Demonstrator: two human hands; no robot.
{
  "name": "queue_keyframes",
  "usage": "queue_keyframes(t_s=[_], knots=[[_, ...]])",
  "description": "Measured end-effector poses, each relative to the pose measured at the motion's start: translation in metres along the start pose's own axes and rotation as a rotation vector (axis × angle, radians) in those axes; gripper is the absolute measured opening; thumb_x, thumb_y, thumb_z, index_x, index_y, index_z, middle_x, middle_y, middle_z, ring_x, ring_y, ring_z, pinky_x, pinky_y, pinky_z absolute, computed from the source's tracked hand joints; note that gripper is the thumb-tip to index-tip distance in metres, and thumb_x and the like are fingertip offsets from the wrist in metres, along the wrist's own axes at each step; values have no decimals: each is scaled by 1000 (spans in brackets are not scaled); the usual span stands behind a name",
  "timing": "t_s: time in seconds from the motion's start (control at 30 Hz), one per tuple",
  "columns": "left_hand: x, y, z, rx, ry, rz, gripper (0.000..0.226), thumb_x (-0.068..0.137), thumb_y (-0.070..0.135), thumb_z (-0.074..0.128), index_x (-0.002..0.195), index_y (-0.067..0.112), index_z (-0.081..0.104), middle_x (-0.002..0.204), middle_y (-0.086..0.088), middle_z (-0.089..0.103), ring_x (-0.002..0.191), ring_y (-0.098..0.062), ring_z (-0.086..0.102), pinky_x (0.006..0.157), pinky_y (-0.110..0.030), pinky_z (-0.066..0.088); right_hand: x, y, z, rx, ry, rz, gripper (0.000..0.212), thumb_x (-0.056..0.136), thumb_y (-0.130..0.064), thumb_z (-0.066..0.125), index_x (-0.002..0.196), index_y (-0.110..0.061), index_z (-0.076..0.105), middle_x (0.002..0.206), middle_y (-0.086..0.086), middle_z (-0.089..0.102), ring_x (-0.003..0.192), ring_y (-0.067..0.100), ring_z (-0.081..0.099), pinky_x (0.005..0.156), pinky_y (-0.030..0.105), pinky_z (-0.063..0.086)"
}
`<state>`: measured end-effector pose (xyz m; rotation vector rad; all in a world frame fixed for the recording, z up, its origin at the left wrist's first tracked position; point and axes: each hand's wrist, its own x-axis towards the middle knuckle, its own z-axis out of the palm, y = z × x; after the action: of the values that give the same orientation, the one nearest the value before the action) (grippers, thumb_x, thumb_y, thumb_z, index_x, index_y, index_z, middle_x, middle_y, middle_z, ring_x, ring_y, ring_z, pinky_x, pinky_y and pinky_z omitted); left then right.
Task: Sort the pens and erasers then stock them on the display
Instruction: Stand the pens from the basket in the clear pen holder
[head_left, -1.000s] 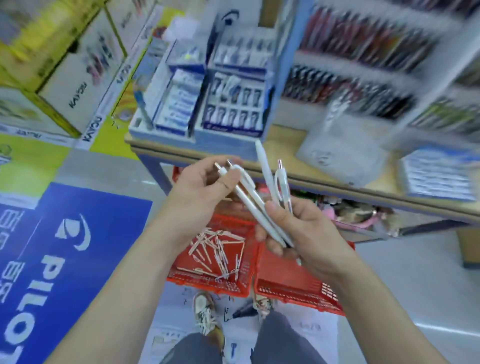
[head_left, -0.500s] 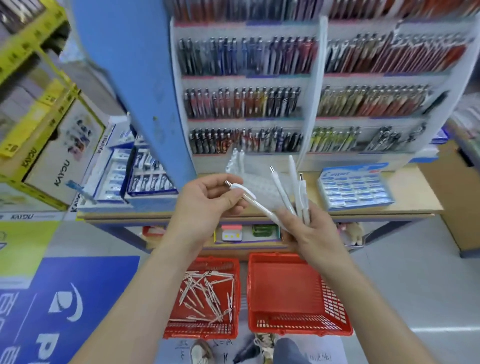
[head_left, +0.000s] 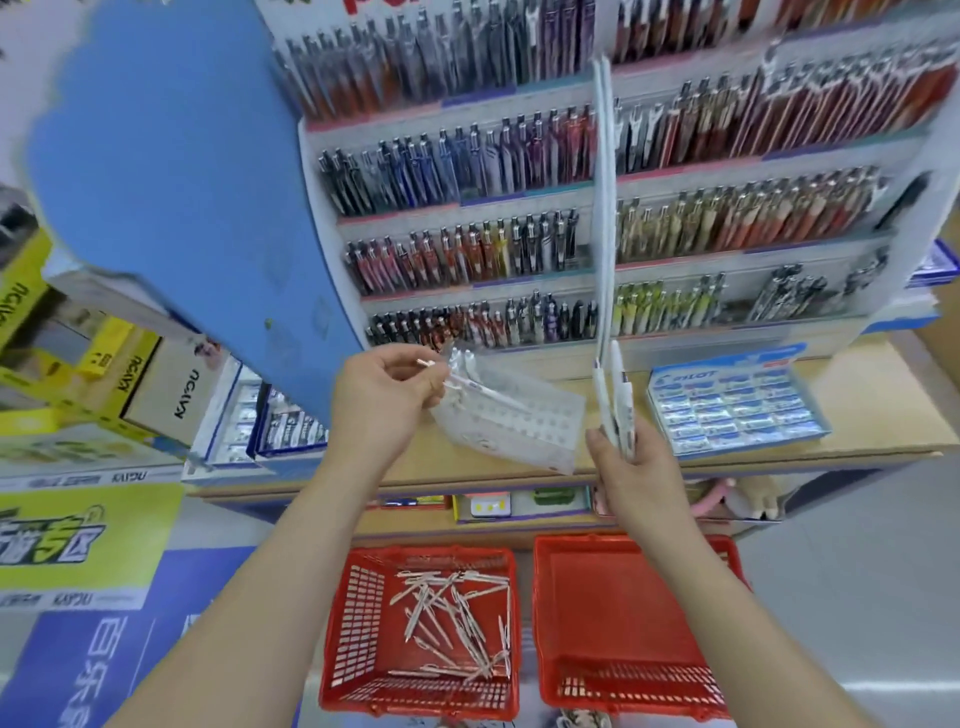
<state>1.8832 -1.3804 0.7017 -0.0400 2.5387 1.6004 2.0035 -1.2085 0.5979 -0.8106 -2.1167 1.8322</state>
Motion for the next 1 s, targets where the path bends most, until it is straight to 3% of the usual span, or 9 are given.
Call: queue_keyframes(t_s=[0.1,0.3,0.47,0.57,0.73,0.9,1.0], knots=[[24,-9,6,145,49,78,10,79,13,74,76,22,71,67,0,68,65,-17,64,69,-32,56,17,7,-2,-72,60,0,10,91,-25,60,88,-16,57,70,-4,55,64,14,51,55,28,37],[42,-26,22,462,29,255,14,84,19,68,96,14,74,81,2,69,79,-17,64,79,-30,52,43,21,17,-253,60,123,31,84,-37,67,81,-8,55,68,4,56,66,27,54,54,31,33],[50,-35,31,657,-14,349,20,88,22,64,105,14,72,98,-5,71,87,-21,63,81,-32,50,48,26,24,-363,77,99,19,85,-25,64,89,-7,63,74,8,62,72,29,57,59,29,34],[53,-34,33,704,-11,391,22,88,23,63,106,13,71,98,-6,70,87,-21,62,81,-30,48,49,29,23,-393,69,49,20,85,-22,61,96,-6,65,81,11,68,76,31,61,61,31,41],[54,-30,32,719,-10,375,18,86,23,65,99,14,73,91,-3,72,82,-19,63,77,-29,49,45,26,16,-368,50,62,9,87,-19,59,90,-12,63,69,2,59,67,24,54,53,29,31],[48,-32,37,739,-98,346,13,87,23,64,93,16,74,83,-3,70,75,-20,60,68,-31,46,41,26,12,-376,28,58,8,88,-19,59,82,-16,55,62,-5,52,65,22,50,51,29,29],[47,-34,39,841,-176,371,18,92,17,56,87,8,71,78,-8,66,76,-25,58,67,-36,45,40,27,9,-384,18,44,15,88,-19,59,75,-17,51,59,-8,50,60,21,49,48,19,30]])
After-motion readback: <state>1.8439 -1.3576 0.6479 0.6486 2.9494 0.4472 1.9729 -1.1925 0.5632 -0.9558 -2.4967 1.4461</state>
